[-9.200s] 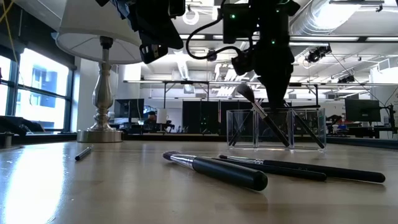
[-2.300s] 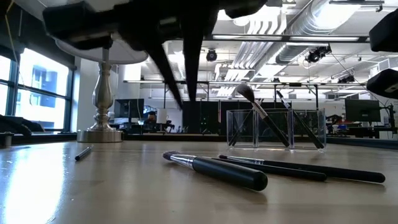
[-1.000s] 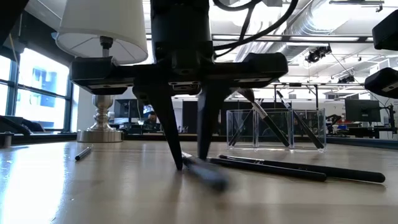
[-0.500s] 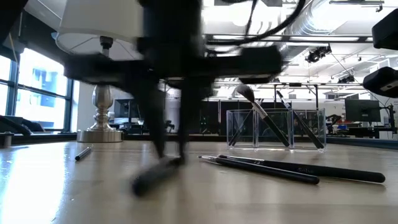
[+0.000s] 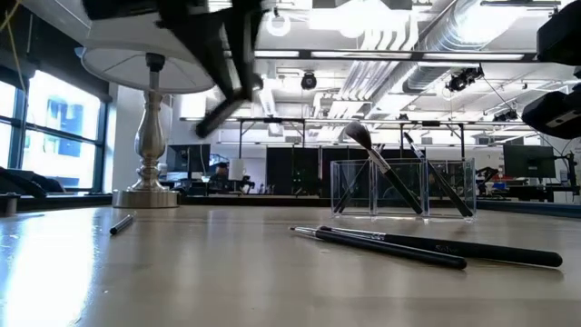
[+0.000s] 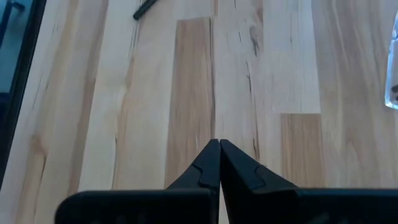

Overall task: Put items in baskets/containers
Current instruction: Put the black foundation brush into the transparent organizer

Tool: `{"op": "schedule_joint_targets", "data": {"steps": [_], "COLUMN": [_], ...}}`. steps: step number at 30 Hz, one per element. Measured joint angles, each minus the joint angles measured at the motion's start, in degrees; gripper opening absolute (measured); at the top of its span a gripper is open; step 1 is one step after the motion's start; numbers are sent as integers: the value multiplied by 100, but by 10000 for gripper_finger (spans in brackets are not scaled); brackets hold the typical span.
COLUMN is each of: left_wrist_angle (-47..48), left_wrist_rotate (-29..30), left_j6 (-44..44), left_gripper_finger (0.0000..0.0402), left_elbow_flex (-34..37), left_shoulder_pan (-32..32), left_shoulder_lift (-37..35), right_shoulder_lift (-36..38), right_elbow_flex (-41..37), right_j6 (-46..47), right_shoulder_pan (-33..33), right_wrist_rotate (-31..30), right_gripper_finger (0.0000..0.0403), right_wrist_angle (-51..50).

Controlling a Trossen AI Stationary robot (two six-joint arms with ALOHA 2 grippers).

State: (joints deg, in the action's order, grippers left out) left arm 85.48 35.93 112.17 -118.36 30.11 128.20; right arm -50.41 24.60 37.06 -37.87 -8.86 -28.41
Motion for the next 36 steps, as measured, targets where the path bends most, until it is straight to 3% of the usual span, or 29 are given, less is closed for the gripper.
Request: {"op": "schedule_joint_targets", "data": {"steps": [3, 8, 11, 13, 18, 20, 23, 27, 31, 36], "left_wrist_angle": [162, -795, -2205, -2646, -5674, -7887, -10439, -12784, -13567, -13675], "left_wrist_rotate": [235, 399, 494, 506, 480, 65, -740, -1798, -3014, -3275], "left_j6": [-174, -1010, -1816, -2294, -4179, -5349, -6802, -7897, -8863, -10210], "left_gripper_finger": [32, 32, 32, 32, 32, 32, 32, 32, 32, 32], "left_elbow_flex": [463, 1751, 2769, 3559, 5391, 6076, 7114, 7925, 8118, 7940], "left_shoulder_pan": [-71, -365, -633, -764, -1280, -1584, -2081, -2724, -3203, -3502], "left_shoulder_lift": [-336, -1276, -1869, -2387, -3363, -3601, -3831, -3831, -3835, -3837], "right_shoulder_lift": [-26, -26, -26, -26, -56, -64, -81, -132, -215, -269], "right_elbow_flex": [0, 0, 0, 0, 2, 2, 9, 11, 9, 7], "right_j6": [36, 286, 439, 598, 918, 1024, 1279, 1692, 2109, 2447], "right_shoulder_pan": [0, 0, 58, 230, 648, 775, 936, 1061, 1091, 1088], "right_wrist_rotate": [-88, -428, -659, -728, -726, -738, -822, -1035, -1278, -1634], "right_gripper_finger": [0, 0, 0, 0, 0, 0, 0, 0, 0, 0], "right_wrist_angle": [64, 139, 134, 137, 284, 343, 475, 626, 774, 961]}}
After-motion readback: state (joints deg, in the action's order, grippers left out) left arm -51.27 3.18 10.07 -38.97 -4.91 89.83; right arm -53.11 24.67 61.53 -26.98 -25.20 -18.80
